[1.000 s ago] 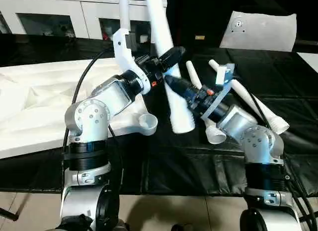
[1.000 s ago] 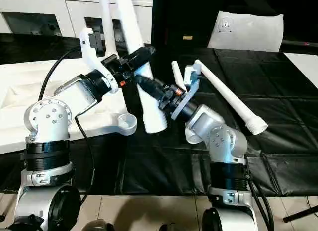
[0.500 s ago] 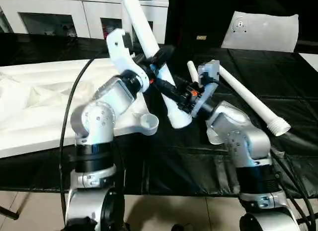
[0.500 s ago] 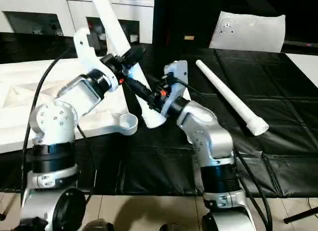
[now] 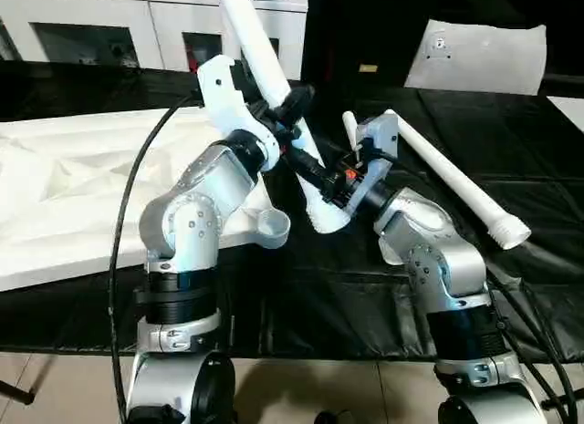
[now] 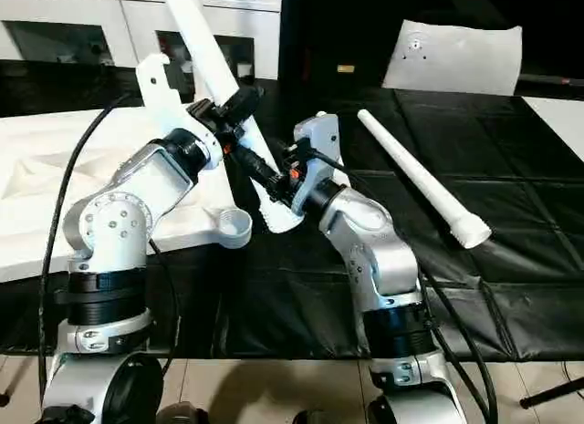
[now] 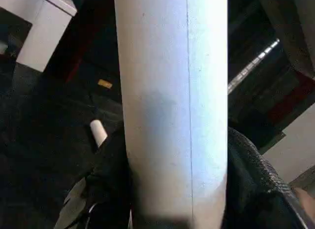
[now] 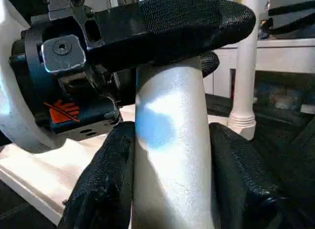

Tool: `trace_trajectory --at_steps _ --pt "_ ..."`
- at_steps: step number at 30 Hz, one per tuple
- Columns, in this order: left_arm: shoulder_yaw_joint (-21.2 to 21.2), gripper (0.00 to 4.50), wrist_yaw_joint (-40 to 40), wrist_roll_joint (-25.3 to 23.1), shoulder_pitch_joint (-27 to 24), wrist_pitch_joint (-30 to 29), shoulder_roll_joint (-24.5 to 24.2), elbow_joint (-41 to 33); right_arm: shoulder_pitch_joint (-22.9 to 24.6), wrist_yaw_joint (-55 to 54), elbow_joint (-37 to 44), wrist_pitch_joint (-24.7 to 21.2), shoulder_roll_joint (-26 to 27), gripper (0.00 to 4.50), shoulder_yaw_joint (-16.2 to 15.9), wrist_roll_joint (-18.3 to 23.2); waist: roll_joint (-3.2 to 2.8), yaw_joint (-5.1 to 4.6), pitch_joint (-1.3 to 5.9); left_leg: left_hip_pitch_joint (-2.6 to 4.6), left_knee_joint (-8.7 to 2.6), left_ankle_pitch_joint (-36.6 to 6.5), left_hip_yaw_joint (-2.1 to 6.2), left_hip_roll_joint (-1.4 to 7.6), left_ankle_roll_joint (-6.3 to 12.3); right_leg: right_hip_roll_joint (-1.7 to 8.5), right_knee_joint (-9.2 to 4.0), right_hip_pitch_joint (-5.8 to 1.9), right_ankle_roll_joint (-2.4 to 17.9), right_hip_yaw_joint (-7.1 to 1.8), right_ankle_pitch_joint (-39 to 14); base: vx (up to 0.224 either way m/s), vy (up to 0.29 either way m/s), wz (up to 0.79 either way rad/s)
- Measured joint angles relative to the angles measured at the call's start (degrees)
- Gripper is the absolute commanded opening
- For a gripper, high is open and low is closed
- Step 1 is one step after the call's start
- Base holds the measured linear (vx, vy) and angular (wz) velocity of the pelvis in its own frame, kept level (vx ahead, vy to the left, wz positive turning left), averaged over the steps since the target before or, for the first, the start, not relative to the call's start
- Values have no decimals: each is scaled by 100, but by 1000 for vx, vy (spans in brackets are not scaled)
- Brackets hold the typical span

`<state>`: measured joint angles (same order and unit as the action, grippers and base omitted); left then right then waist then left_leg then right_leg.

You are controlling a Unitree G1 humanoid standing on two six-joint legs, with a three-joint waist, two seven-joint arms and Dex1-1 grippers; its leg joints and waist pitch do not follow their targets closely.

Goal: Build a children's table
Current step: Pick table leg

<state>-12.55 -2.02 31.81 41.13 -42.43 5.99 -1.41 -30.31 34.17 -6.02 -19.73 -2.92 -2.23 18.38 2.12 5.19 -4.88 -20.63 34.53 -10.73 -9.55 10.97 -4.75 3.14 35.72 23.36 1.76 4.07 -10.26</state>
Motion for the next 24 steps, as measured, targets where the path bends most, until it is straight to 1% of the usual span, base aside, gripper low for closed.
trace_trajectory --at_steps 4,9,10,11,13,15,16,17,19,21,23,24 --pt "-2 188 16 3 -4 10 15 8 -3 1 -62 58 0 183 -18 1 0 -3 0 0 0 0 0 0 0 0 -1 0 -1 0 0 0 0 0" --pt "-8 188 32 10 -7 12 9 10 -12 -2 -88 80 0 183 -34 0 0 -3 0 -2 0 -1 0 0 2 0 -2 0 0 0 0 0 0 0" --pt "-5 188 19 8 -7 22 -23 20 -23 -2 -89 48 5 239 -30 11 0 -4 0 -1 0 -2 0 0 3 0 -3 0 0 0 0 0 0 0" --pt "3 188 -11 4 -6 39 -73 32 -41 3 -89 3 4 253 -32 19 0 -4 0 -2 0 -2 0 0 3 0 -3 0 0 0 1 0 0 0" --pt "2 188 -60 -9 -5 99 -162 68 -72 9 -90 -21 6 259 -42 56 0 -5 0 -1 0 -2 0 0 3 0 -3 0 -1 0 1 0 0 0" --pt "-21 185 -111 -20 -3 155 -304 156 -77 15 -90 -21 -18 280 -36 84 0 -16 0 1 0 -2 0 0 3 0 -2 0 -1 0 1 0 0 0" --pt "-63 185 -221 -21 4 176 -442 259 -80 61 -89 -82 -62 292 -29 154 0 -17 0 2 0 -2 -1 0 3 0 -2 1 -3 0 1 0 0 0" --pt "-84 185 -325 -19 6 176 -559 322 -82 111 -87 -163 -105 292 -19 209 0 -16 0 2 0 -1 -1 0 3 0 -1 1 -4 0 1 0 0 0" --pt "-129 185 -651 4 32 166 -837 464 -85 175 -80 -404 -233 313 26 331 1 -13 0 1 0 -1 -1 0 3 0 -3 1 -4 0 2 0 0 0" --pt "-163 185 -898 47 64 152 -988 512 -97 257 -78 -589 -335 333 77 406 2 -3 0 -1 1 -1 -1 -1 3 0 -3 1 -2 -2 4 0 0 0" --pt "-163 185 -1249 208 133 82 -1136 565 -139 433 -30 -927 -449 339 125 619 3 16 0 -5 1 -1 -2 -3 9 3 -3 0 7 -1 9 0 0 0" --pt "-127 185 -1426 254 169 36 -1220 596 -156 532 13 -1075 -507 355 137 712 3 19 0 -4 1 -2 -3 -3 11 4 -3 0 8 -2 10 0 0 0"
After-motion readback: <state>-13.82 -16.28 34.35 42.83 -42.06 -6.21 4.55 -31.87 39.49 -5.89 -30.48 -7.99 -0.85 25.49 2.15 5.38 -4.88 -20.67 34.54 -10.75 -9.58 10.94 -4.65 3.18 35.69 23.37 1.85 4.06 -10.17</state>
